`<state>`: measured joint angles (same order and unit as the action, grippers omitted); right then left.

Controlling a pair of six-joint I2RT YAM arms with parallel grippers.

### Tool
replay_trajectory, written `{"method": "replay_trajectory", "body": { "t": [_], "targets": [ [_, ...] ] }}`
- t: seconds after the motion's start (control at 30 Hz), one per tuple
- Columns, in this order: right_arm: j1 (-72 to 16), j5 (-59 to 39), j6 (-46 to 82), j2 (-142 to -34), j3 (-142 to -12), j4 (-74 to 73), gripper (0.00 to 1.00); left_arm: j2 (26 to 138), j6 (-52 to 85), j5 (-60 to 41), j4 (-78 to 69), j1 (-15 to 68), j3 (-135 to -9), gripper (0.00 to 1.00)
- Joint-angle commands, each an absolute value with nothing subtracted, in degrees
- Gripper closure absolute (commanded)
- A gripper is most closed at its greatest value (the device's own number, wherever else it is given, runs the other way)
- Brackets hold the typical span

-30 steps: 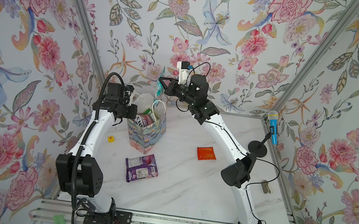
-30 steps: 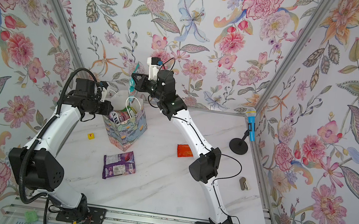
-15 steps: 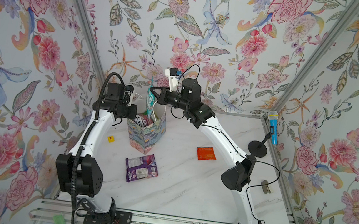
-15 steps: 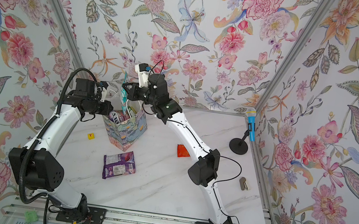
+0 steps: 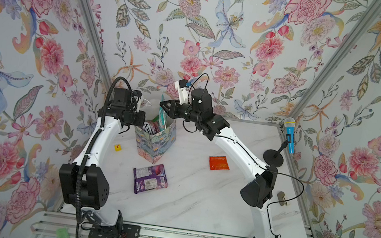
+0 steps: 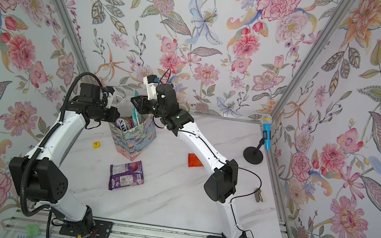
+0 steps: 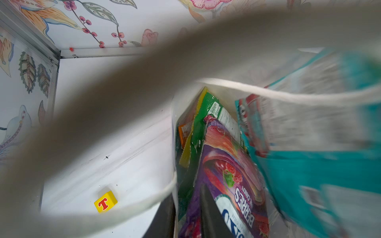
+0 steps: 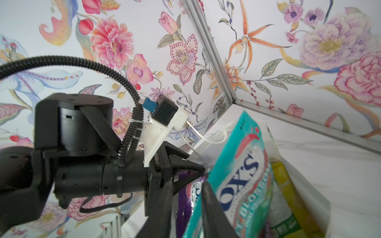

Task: Place the snacks into the paper bag
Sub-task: 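Lower the teal packet into the bag and open the right gripper, then move the right gripper from the bag down to the purple Fox's packet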

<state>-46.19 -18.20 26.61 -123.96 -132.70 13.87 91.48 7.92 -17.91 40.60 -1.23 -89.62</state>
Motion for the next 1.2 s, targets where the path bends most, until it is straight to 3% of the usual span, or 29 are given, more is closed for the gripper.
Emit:
{"method": "replay_trajectory", "body": {
  "t": [0.0, 0.23, 0.43, 0.83, 1.0, 1.17],
  "targets": [
    [-45.16, -16.75, 26.39, -122.17, -134.57, 13.26, 0.58, 90.44, 7.29, -19.27, 41.4, -1.78, -89.05, 0.78],
    [-43.86, -16.28, 25.29, -119.59, -133.55, 13.61, 0.52, 90.42, 7.29, -19.34, 41.35, -1.84, -89.03, 0.78],
    [-42.9, -15.69, 23.67, -112.75, -123.26, 13.54, 0.51, 90.53, 7.21, -19.34, 41.39, -1.84, -89.08, 0.78],
    [-42.98, -9.61, 29.89, -86.95, -73.58, 3.28, 0.49, 90.65, 7.29, -19.14, 41.31, -2.09, -88.87, 0.78],
    [-46.69, -8.66, 36.58, -87.64, -61.74, 0.21, 0.5, 91.03, 7.38, -19.27, 41.22, -2.24, -88.9, 0.78],
    [-50.31, -10.09, 42.3, -96.23, -59.73, -3.5, 0.52, 90.74, 7.56, -19.89, 40.97, -2.45, -88.81, 0.78]
  ]
}}
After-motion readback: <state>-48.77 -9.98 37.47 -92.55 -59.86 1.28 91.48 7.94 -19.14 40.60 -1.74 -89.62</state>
